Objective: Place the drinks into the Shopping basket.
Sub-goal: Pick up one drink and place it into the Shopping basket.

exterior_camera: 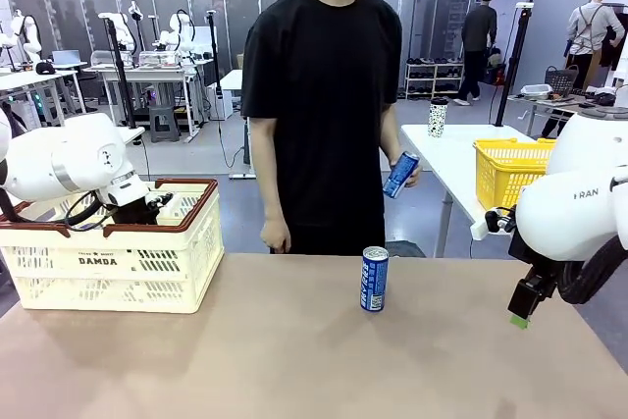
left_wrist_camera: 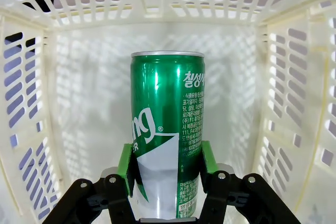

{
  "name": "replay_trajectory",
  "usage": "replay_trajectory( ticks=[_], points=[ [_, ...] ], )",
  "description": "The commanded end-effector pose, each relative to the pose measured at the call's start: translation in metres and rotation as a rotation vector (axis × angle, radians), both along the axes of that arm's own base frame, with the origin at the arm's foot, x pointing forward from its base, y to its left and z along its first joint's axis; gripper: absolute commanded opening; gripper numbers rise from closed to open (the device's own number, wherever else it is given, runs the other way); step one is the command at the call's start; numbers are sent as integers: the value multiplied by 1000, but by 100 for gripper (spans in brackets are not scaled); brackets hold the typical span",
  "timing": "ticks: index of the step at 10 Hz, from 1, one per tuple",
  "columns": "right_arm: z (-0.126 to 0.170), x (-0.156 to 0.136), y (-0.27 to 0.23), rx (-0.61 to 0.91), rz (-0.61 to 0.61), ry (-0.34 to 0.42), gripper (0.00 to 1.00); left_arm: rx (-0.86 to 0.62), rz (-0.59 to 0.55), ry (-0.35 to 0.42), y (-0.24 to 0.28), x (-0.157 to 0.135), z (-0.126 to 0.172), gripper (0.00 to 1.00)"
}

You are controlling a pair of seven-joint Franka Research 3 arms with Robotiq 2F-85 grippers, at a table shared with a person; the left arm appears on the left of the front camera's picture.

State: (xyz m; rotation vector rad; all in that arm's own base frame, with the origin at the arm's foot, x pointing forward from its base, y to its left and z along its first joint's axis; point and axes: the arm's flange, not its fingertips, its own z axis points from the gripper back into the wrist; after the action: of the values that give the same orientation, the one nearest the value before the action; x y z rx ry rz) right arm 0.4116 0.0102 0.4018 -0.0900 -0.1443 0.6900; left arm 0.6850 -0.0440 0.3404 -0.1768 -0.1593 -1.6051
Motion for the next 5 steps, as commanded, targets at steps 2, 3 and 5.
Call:
replay_trajectory(
  ticks=[2, 3, 5],
  points=[
    [0, 0, 1, 3, -5, 0, 100, -23, -2, 30, -3, 13, 5, 58],
    [0, 0, 1, 3, -5, 0, 100, -19, 1, 27, -4, 14, 5, 58],
    [0, 0, 1, 3, -5, 0, 100, 12, 49, 6, -2, 17, 8, 63]
  ],
)
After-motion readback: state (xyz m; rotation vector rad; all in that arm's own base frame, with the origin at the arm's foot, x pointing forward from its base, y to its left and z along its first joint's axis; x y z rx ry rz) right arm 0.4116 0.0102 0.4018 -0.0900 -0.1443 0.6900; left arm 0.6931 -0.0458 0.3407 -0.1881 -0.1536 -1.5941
